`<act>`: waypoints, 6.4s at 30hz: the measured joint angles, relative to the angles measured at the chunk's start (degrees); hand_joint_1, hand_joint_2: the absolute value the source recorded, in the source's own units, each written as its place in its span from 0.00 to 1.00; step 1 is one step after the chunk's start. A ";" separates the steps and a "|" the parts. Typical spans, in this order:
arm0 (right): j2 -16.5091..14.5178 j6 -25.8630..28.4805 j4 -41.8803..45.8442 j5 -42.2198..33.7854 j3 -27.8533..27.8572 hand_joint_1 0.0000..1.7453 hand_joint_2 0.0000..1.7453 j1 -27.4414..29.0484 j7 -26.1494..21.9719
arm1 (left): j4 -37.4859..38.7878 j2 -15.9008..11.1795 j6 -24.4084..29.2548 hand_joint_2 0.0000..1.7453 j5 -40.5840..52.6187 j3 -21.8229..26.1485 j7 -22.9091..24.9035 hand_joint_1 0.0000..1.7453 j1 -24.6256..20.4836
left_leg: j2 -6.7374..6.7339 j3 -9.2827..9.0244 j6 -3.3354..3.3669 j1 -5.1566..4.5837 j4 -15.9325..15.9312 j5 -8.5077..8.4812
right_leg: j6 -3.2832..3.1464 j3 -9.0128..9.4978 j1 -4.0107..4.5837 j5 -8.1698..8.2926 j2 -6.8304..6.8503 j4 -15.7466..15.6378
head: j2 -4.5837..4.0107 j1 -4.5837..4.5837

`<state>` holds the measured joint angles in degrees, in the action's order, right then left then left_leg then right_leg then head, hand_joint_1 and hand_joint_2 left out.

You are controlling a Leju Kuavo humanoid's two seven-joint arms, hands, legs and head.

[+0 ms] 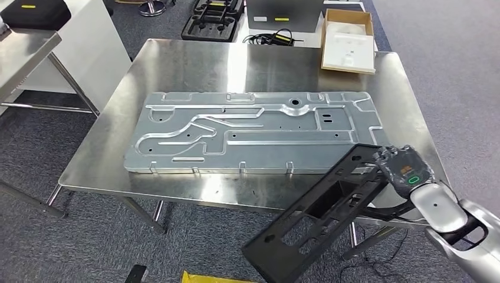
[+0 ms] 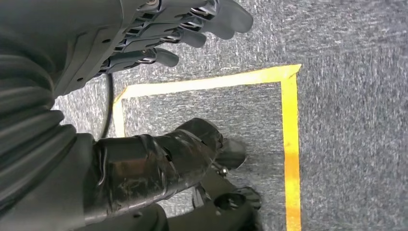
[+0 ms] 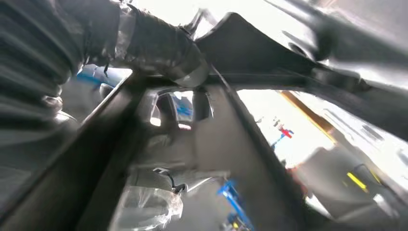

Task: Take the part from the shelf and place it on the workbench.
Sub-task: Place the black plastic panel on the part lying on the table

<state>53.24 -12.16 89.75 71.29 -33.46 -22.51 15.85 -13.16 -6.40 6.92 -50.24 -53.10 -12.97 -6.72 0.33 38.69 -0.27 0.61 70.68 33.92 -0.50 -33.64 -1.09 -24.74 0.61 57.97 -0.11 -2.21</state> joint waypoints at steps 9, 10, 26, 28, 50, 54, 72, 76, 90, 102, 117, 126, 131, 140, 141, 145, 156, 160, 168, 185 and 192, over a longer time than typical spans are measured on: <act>2.22 -2.29 -0.79 3.24 11.90 1.00 1.00 7.53 -4.96 | 0.00 0.04 -0.20 1.00 0.67 0.19 0.08 0.00 0.26 | 0.37 -5.94 0.11 0.58 -11.56 -5.77 | 2.40 -0.13 -0.38 -0.64 0.17 1.00 | 0.00 -0.05; 2.15 -2.43 -0.60 4.67 11.76 1.00 1.00 7.82 -5.09 | 0.00 0.04 -0.23 1.00 0.76 0.19 0.06 0.00 0.23 | 0.26 -5.95 0.60 0.52 -11.64 -5.90 | 2.74 -0.02 -0.49 -0.49 0.05 0.76 | 0.00 0.06; 0.76 4.83 -0.51 15.12 8.22 1.00 1.00 4.87 -6.20 | 0.00 0.48 -0.36 1.00 1.31 0.19 -0.40 0.00 -0.36 | -0.61 -6.57 1.35 -0.71 -12.62 -6.20 | 0.88 -0.16 0.68 -0.39 -0.29 0.57 | 0.00 0.44; 0.47 5.96 -0.33 15.92 7.64 1.00 1.00 3.58 -6.18 | 0.00 0.64 -0.30 1.00 1.47 0.18 -0.51 0.00 -0.41 | -0.50 -5.83 0.70 -0.72 -11.02 -5.02 | 0.33 -0.03 0.30 -0.09 -0.23 0.08 | 0.00 0.34; -2.16 2.90 11.73 16.45 -8.92 1.00 1.00 -22.13 -5.50 | 0.00 1.63 -0.20 1.00 2.65 0.14 -1.23 0.00 -0.39 | -0.30 -5.79 2.40 0.02 -13.58 -7.76 | 3.13 -7.21 -0.87 -3.73 -0.45 12.71 | 0.00 0.55; -0.65 0.87 11.68 16.46 -12.94 1.00 1.00 -26.68 -7.67 | 0.03 1.61 -0.09 1.00 2.74 0.14 -2.12 0.00 -0.38 | 0.13 -5.26 0.76 0.30 -11.77 -6.48 | 3.24 -2.50 -0.99 -0.28 -0.67 2.61 | 0.00 0.86; 10.14 1.05 7.00 16.46 -9.94 0.00 1.00 -15.09 -8.01 | 0.07 1.38 1.03 1.00 2.90 0.14 -5.27 0.00 -0.15 | -0.04 -3.92 3.07 -1.12 -11.96 -7.72 | 1.02 -1.23 0.75 -1.05 -0.85 1.69 | 0.00 0.55; 11.86 1.60 6.71 16.46 -7.84 0.00 0.50 -11.78 -7.92 | 0.07 1.35 1.79 0.50 2.93 0.14 -5.02 0.00 -0.17 | -0.31 -5.15 3.43 -0.67 -14.02 -8.68 | 2.03 -4.21 0.45 -5.40 -0.82 8.74 | 0.00 1.07; 12.42 2.31 5.36 16.46 -6.41 0.00 0.00 -8.35 -8.17 | 0.09 0.90 1.93 0.00 2.92 0.14 -2.20 0.00 -0.32 | -0.08 -2.87 0.01 -0.03 -8.33 -5.15 | 0.90 -1.72 -0.90 -1.47 -1.01 3.14 | 0.00 1.06; 12.35 3.03 4.76 16.46 -6.05 0.00 0.00 -7.31 -8.17 | 0.08 0.47 1.25 0.00 2.90 0.13 -2.25 0.00 -0.53 | -0.54 -4.72 4.85 -2.49 -11.70 -6.69 | 0.58 -1.98 0.31 -0.64 -0.81 2.32 | 0.00 0.82; 11.44 9.66 12.15 16.46 -0.24 0.00 0.00 -6.62 -4.26 | 0.09 1.57 0.66 0.00 2.19 0.17 -2.53 0.00 -0.34 | -0.41 -4.74 1.90 -0.95 -11.27 -7.11 | 2.68 -1.55 -0.74 -1.36 -1.01 3.24 | 0.00 1.26; 7.81 13.91 19.85 16.46 -2.93 0.00 0.00 -11.87 1.38 | 0.09 2.32 0.44 0.00 2.75 0.16 -1.99 0.00 -0.46 | -0.32 0.18 0.43 -0.53 2.23 1.63 | -0.28 -4.50 -0.20 0.98 -0.65 3.04 | 0.00 1.04; 4.85 18.77 23.20 16.46 -0.14 0.00 0.00 -8.71 3.64 | 0.09 3.03 0.89 0.00 2.75 0.15 -1.31 0.00 -0.64 | -0.27 -8.61 2.79 -1.57 -11.76 -3.27 | 0.30 -5.31 0.11 2.75 -0.49 2.54 | 0.00 0.93; 0.42 23.23 27.71 16.46 6.11 0.00 0.00 0.85 4.65 | 0.08 4.49 1.81 0.00 2.25 0.14 0.36 0.00 -0.56 | -0.88 -5.53 4.11 -1.30 -14.84 -9.30 | 2.74 -8.09 -0.32 -6.89 -0.53 14.05 | 0.00 1.07; -0.50 23.89 28.17 16.46 7.10 0.00 0.00 2.27 4.40 | 0.08 4.61 1.82 0.00 2.14 0.14 0.52 0.00 -0.54 | -0.88 -4.74 4.02 -1.30 -14.60 -9.72 | 2.95 -7.46 -0.41 -6.86 -0.52 15.30 | 0.00 1.06; -4.68 26.72 30.10 16.44 11.41 0.00 0.00 6.31 3.89 | 0.08 4.92 1.87 0.00 1.96 0.14 1.00 0.00 -0.56 | -0.86 -1.40 3.18 -1.12 -12.40 -10.88 | 3.25 1.78 -0.59 -4.41 -0.47 5.51 | 0.00 1.05; -19.46 48.04 35.58 11.59 21.21 0.00 0.00 23.90 8.09 | 0.09 5.36 3.87 0.00 -0.75 0.24 2.14 0.00 -0.18 | -0.47 2.25 -0.46 -0.24 2.52 0.65 | -0.45 -1.06 -0.25 -0.80 -0.09 1.35 | 0.00 0.73; -29.13 51.51 36.46 0.11 25.20 0.00 0.00 31.51 2.35 | 0.08 5.52 4.91 0.00 -1.82 0.75 2.42 0.00 -0.36 | -0.12 -7.96 0.00 -0.30 -5.63 -2.85 | 0.17 -4.26 -0.28 1.86 -0.51 1.47 | 0.00 0.71; -47.36 51.50 30.63 -23.51 35.48 0.00 0.00 39.60 -18.58 | 0.09 6.16 5.35 0.00 -2.38 1.63 3.21 0.00 -0.39 | -0.79 -11.85 3.32 -0.70 -16.19 -4.71 | 2.31 -6.26 -0.23 -1.90 -0.78 5.14 | 0.00 0.99; -54.80 35.65 -44.27 -81.54 48.45 0.00 0.00 22.87 -38.85 | 0.21 5.40 4.59 0.00 -4.12 2.23 4.14 0.00 0.17 | -0.86 1.37 -0.09 -0.53 -1.61 -0.18 | -0.74 1.95 -0.08 -2.30 -0.26 -0.44 | 0.00 0.84; -55.60 28.59 -62.81 -80.15 48.54 0.00 0.00 19.17 -27.99 | 0.48 3.84 3.51 0.00 -2.91 2.31 4.56 0.00 -0.15 | -0.62 -11.03 0.55 -0.56 -10.99 -3.09 | 0.37 -3.48 -0.10 1.73 -0.18 0.66 | 0.00 0.80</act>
<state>-2.36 16.43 26.94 -8.86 15.08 -3.34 -12.14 -12.68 -2.57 10.43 -53.14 -50.80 -8.41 -6.87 -0.28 27.66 0.28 0.05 59.69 30.84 -0.13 -37.12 -1.18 -23.01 0.43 58.63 -0.11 -1.41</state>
